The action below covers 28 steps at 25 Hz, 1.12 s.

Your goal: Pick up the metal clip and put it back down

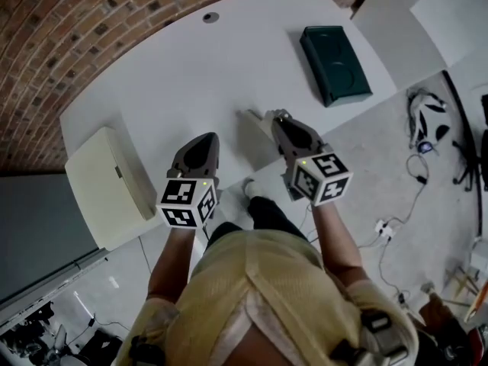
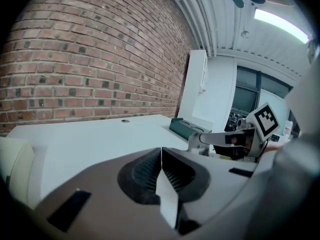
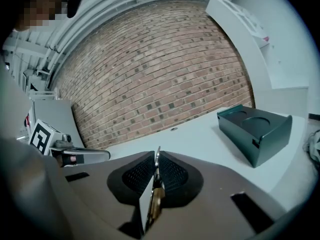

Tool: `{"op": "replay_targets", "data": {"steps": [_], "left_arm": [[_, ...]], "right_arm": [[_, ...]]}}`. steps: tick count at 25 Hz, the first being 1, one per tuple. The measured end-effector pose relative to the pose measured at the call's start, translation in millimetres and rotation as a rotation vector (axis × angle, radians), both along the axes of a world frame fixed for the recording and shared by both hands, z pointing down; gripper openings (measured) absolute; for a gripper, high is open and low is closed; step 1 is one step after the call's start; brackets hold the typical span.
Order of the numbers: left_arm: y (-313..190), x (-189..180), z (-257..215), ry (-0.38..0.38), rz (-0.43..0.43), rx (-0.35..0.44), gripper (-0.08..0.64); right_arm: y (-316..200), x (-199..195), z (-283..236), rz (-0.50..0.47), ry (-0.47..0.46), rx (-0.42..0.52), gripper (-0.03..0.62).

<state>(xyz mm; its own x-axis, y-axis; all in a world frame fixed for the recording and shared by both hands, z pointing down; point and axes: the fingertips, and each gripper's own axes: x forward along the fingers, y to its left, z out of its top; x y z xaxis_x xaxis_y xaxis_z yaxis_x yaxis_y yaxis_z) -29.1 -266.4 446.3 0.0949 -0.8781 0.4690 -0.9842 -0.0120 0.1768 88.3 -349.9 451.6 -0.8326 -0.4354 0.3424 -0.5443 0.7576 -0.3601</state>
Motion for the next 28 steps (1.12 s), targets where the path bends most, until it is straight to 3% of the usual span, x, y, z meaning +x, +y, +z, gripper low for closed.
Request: {"op": "replay_targets", "data": {"steps": [11,28], "left_arm": [[-40,19,8,0.028,0.057,0.009,0.005],[-71,37,36,0.049,0.099,-0.020,0.005]], "right_arm": [[-32,35,10,0.147,0.003,0.024,0.029],[-49,53,49,0.196,0.036,-0.009,0.029]]}}
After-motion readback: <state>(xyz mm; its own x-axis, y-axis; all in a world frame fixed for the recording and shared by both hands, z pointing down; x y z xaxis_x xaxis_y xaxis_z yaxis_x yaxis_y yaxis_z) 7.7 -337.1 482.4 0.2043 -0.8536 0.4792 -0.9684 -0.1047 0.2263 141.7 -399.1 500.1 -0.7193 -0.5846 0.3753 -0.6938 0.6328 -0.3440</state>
